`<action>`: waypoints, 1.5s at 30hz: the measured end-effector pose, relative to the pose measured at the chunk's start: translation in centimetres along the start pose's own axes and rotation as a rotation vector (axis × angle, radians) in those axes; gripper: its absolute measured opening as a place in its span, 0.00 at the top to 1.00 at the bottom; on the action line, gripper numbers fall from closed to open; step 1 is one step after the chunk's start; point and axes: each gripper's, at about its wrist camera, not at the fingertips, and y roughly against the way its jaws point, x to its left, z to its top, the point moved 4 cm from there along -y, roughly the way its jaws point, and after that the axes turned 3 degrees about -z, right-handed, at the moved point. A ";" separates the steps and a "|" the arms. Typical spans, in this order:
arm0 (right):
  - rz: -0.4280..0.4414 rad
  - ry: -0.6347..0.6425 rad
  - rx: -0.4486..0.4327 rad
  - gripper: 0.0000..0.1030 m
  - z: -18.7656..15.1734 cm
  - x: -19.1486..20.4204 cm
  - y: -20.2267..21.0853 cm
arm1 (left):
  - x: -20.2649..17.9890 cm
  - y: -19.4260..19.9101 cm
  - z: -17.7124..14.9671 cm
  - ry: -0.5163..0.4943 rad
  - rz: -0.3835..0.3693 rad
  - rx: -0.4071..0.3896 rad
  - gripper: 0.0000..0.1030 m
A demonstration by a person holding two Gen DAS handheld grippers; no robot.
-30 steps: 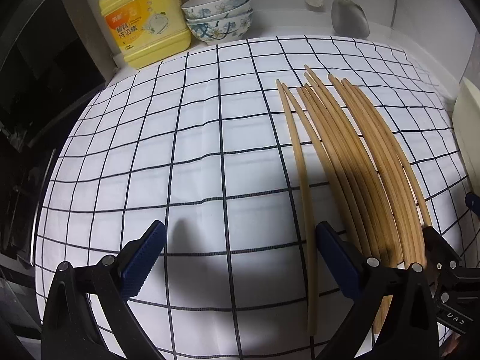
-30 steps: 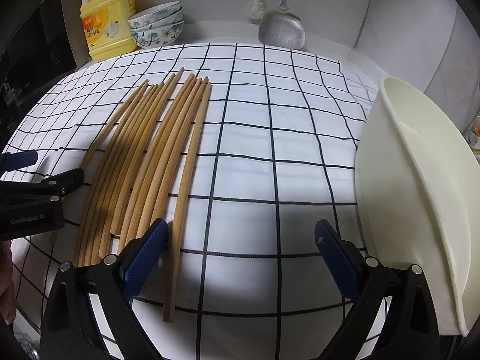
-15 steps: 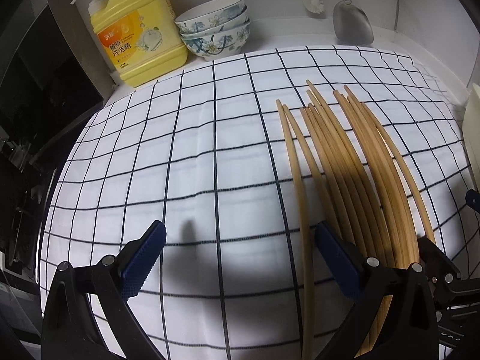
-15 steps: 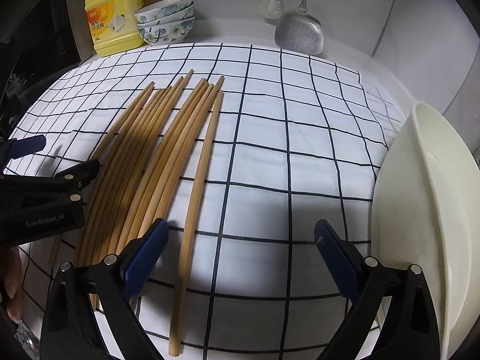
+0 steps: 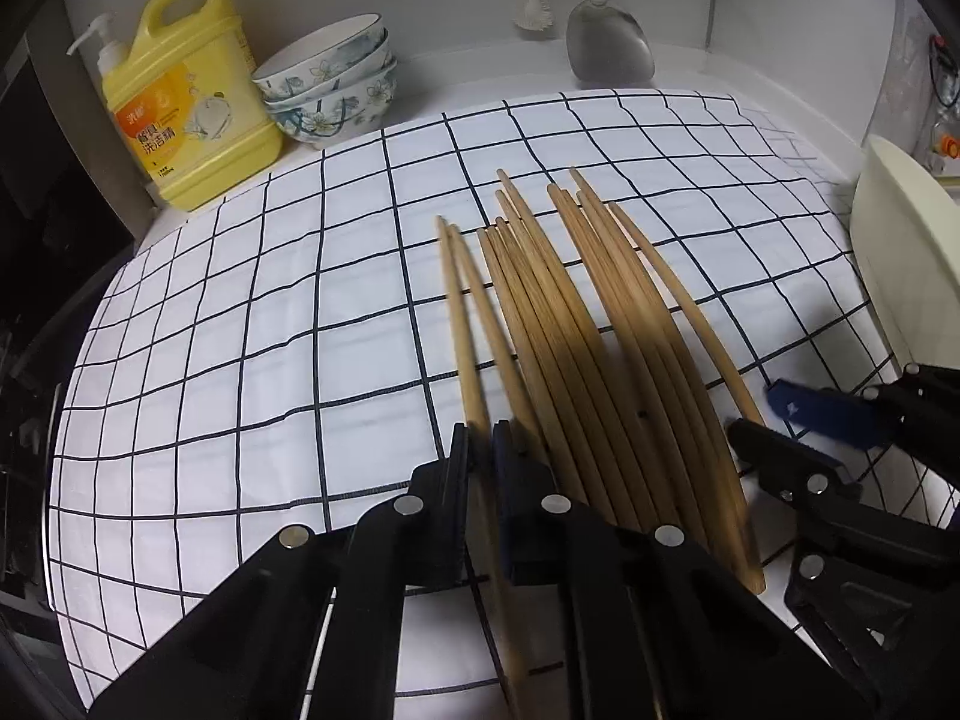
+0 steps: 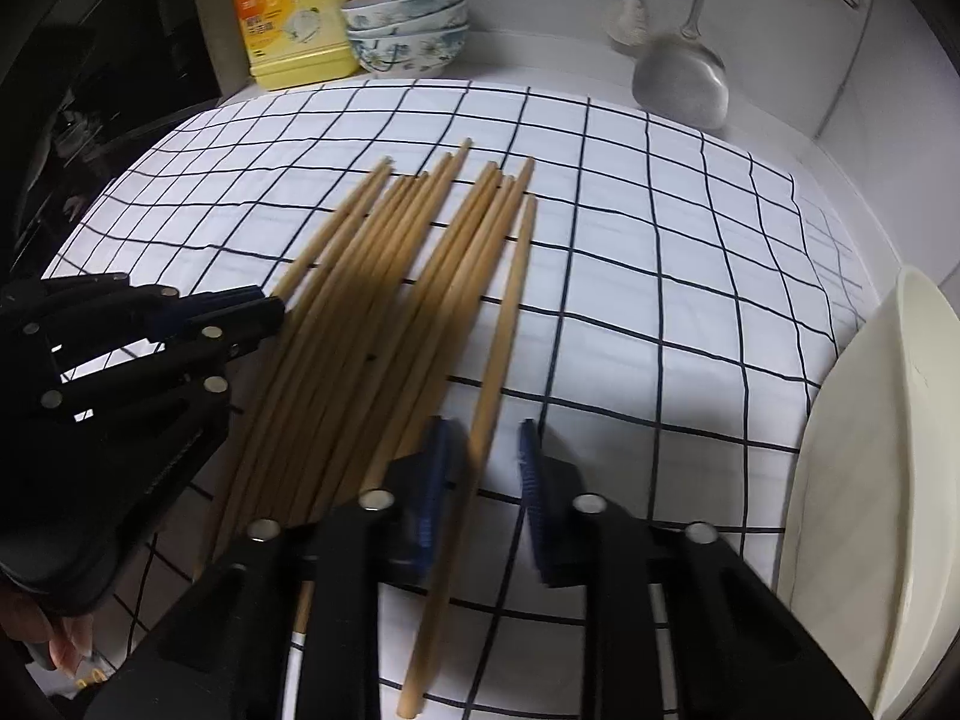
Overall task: Organize utensils
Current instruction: 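Close the right tool on one chopstick while the left tool grasps another, then carry both chopsticks over the cream basin with both tools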
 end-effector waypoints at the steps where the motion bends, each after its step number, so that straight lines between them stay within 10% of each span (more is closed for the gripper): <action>1: -0.010 0.000 -0.004 0.92 0.0 0.0 0.1 | 0.0 0.1 -0.1 0.000 -0.002 -0.006 0.92; 27: 0.064 -0.182 -0.204 0.94 -0.3 -2.2 6.0 | 2.6 5.6 0.2 0.133 -0.207 -0.110 0.93; 45: -0.087 -0.503 -0.401 0.94 -5.5 -17.6 15.8 | -12.2 12.9 8.0 -0.052 -0.421 -0.238 0.93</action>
